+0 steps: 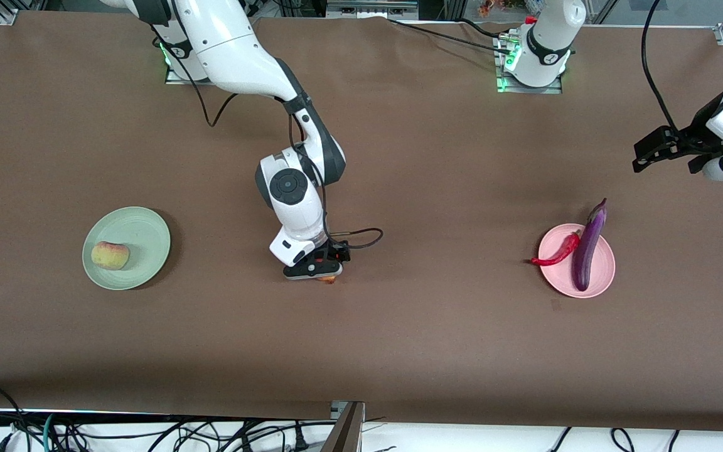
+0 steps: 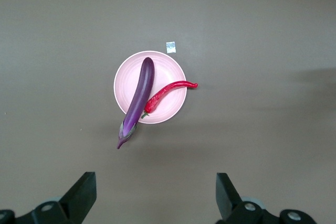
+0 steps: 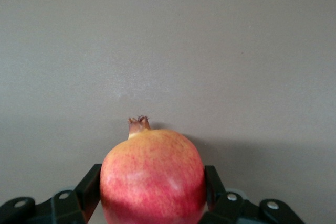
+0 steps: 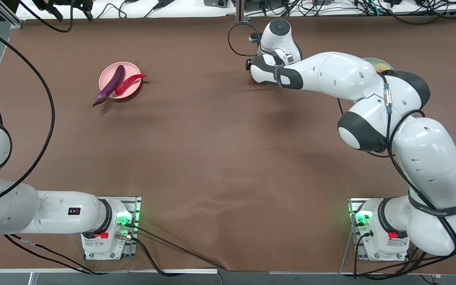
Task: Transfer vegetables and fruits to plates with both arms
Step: 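Grasp the red pomegranate with the right gripper while the left gripper withdraws, then carry the pomegranate onto the green plate and open the right gripper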
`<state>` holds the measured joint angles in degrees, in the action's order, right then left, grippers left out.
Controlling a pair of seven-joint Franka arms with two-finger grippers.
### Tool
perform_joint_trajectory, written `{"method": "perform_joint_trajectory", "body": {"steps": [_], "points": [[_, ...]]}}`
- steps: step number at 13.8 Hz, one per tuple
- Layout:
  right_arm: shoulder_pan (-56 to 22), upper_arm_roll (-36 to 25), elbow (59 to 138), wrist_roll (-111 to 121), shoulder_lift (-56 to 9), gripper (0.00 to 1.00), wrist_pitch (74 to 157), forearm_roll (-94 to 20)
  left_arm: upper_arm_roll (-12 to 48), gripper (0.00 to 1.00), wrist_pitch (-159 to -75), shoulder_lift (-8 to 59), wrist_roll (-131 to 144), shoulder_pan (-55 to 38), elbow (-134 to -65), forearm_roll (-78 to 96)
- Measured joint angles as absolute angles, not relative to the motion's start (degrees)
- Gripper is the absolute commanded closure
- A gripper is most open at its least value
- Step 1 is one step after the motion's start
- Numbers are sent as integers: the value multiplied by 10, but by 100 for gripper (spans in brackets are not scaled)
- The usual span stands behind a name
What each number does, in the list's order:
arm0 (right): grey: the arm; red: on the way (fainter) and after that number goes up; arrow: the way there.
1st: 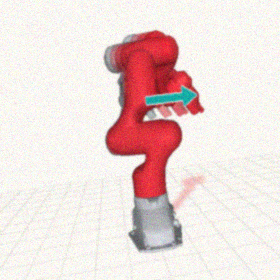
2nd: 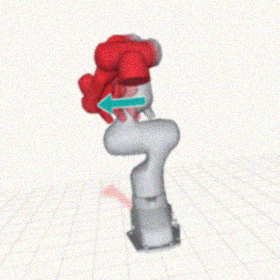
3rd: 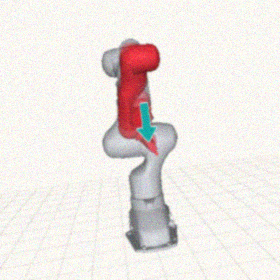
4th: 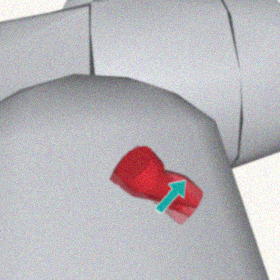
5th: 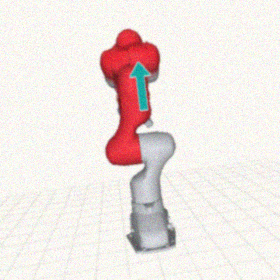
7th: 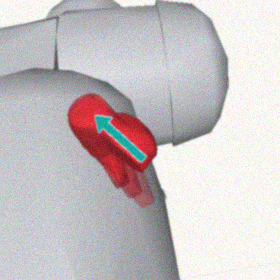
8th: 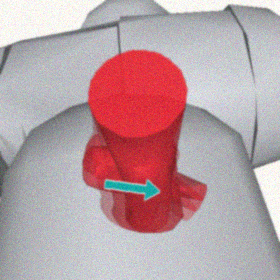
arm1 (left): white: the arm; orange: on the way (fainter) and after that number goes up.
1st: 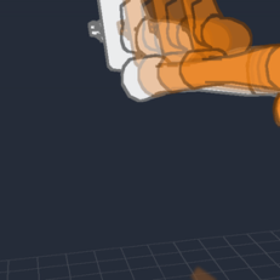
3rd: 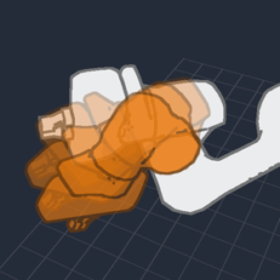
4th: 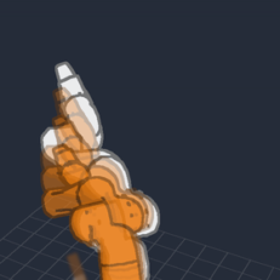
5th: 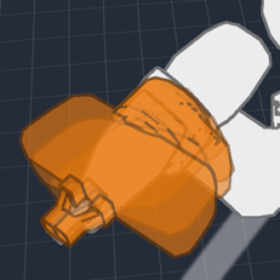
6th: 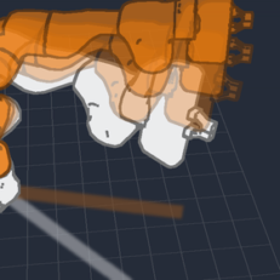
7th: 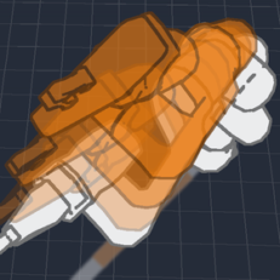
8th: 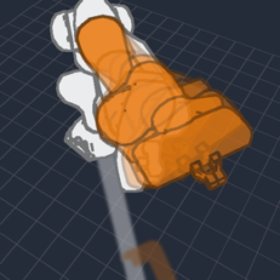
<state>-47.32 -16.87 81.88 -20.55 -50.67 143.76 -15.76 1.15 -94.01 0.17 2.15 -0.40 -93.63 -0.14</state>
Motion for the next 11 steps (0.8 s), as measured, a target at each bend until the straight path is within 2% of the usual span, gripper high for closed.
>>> {"method": "perform_joint_trajectory", "body": {"steps": [2, 4, 8, 11], "points": [[-460, -180, 815, -173, -498, 74, 1391, -158, 18, 0, -939, 2, 23, -6, -936, -1], [-417, -193, 809, -88, -468, 75, 1295, -158, 22, 0, -931, 2, 27, -8, -936, -1], [-274, -201, 810, 133, -406, 75, 1121, -158, 27, 0, -928, 2, 29, -8, -936, -1], [-189, -213, 820, 227, -403, 75, 1064, -158, 31, 0, -927, 2, 29, -8, -936, -1]]}}
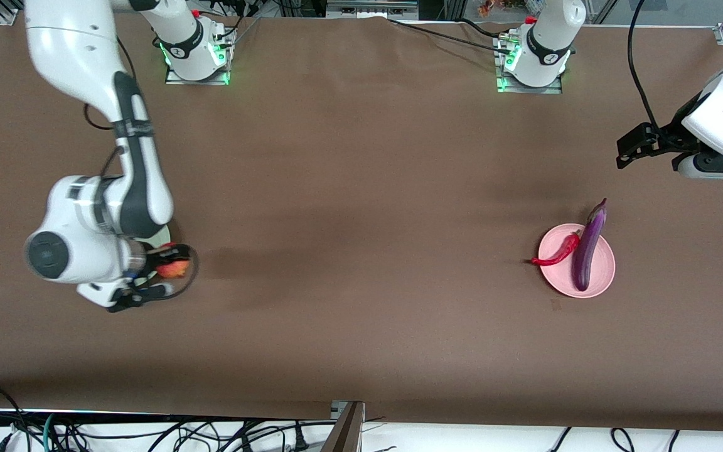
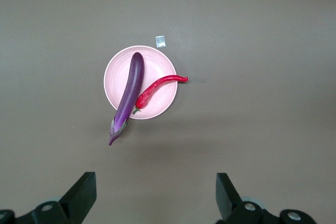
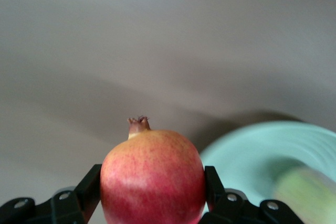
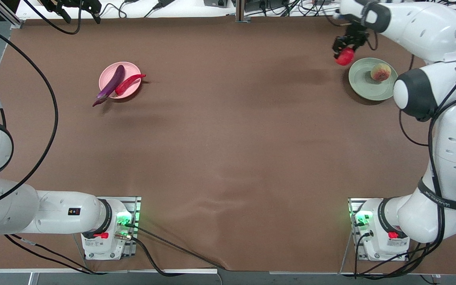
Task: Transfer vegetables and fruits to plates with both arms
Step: 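Carry the pomegranate onto the green plate and open the right gripper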
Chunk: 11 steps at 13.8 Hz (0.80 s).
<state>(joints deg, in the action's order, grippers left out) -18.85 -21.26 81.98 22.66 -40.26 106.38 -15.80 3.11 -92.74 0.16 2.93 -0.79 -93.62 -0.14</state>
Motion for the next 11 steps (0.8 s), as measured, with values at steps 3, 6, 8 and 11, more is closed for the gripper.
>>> {"method": "perform_joint_trajectory", "body": {"steps": [3, 6, 8, 11], "points": [[-134, -216, 840, 255, -415, 75, 1058, -156, 31, 0, -927, 2, 29, -8, -936, -1], [-109, -216, 842, 265, -433, 75, 1058, -156, 31, 0, -927, 1, 29, -8, -936, -1], [-114, -213, 842, 264, -436, 67, 1059, -156, 31, 0, -927, 1, 29, -8, -936, -1], [-119, -211, 842, 263, -449, 0, 1068, -156, 31, 0, -927, 1, 29, -8, -936, -1]]}}
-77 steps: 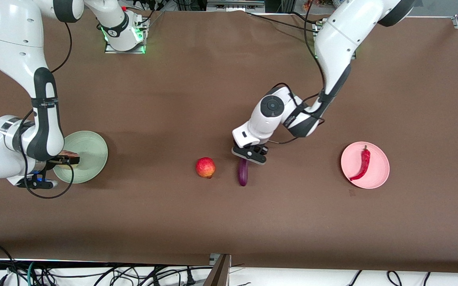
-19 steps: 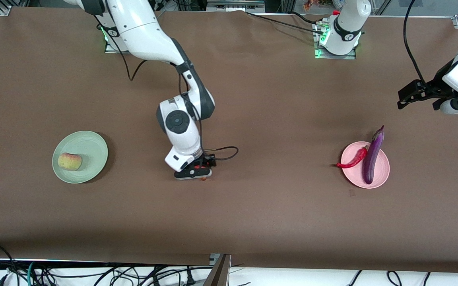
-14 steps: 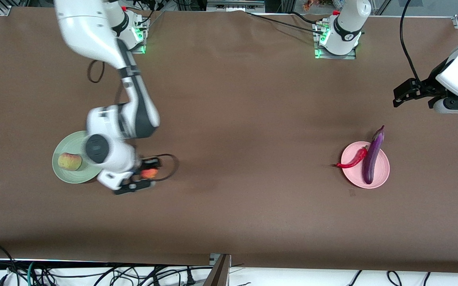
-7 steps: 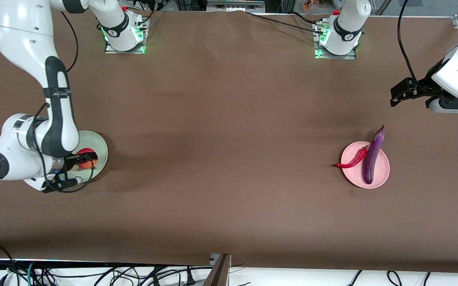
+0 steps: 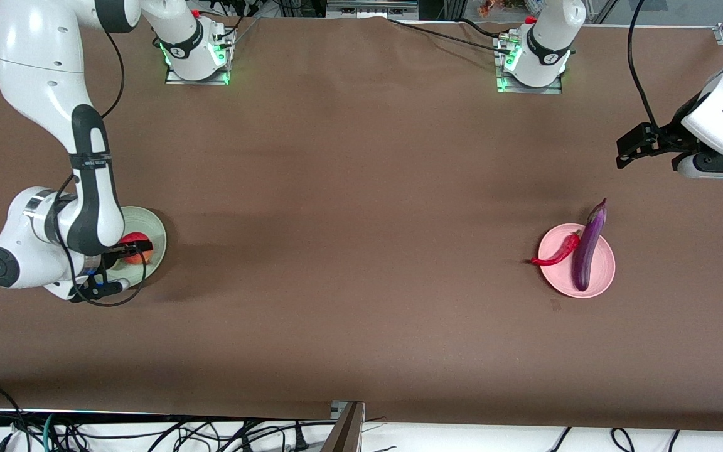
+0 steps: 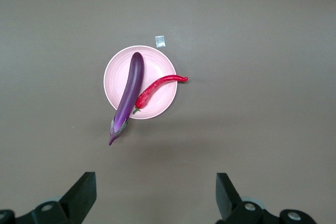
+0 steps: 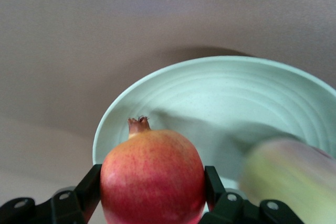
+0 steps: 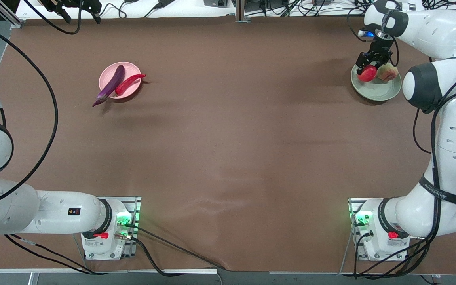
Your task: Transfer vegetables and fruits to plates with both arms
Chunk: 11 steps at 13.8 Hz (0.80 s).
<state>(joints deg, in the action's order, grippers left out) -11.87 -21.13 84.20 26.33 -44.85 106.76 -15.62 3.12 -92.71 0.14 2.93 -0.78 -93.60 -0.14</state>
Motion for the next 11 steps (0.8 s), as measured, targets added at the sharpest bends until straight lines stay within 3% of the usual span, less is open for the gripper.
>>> {"method": "perform_joint_trajectory", "body": {"steps": [4, 11], "points": [[-119, -213, 822, 263, -441, 0, 1051, -156, 31, 0, -927, 1, 29, -8, -936, -1], [-118, -241, 711, 262, -394, 0, 866, -156, 31, 0, -927, 1, 29, -8, -934, -1]]}}
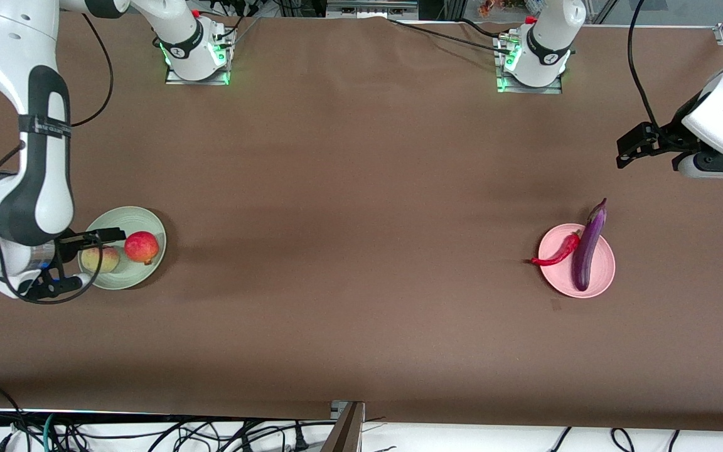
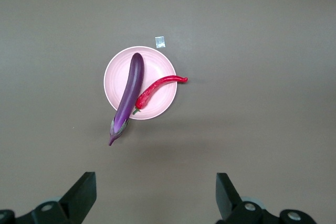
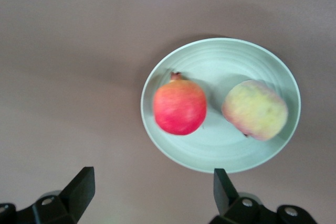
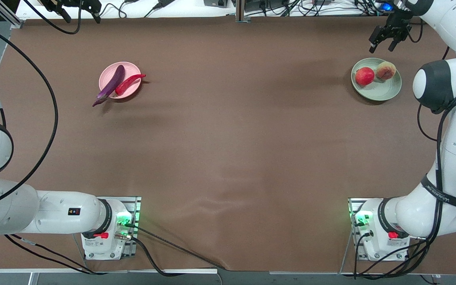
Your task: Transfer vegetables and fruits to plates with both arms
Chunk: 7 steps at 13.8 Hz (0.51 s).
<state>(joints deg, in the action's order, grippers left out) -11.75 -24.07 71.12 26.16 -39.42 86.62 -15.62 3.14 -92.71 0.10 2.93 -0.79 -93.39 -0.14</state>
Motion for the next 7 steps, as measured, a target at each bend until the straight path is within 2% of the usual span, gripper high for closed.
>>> {"method": "perform_joint_trajectory", "body": {"steps": [5, 7], "points": [[-119, -236, 663, 152, -365, 0, 814, -136, 43, 0, -927, 1, 29, -8, -928, -1], [-111, -198, 681, 98, -320, 0, 807, -88, 46, 0, -927, 0, 30, -8, -927, -1]]}}
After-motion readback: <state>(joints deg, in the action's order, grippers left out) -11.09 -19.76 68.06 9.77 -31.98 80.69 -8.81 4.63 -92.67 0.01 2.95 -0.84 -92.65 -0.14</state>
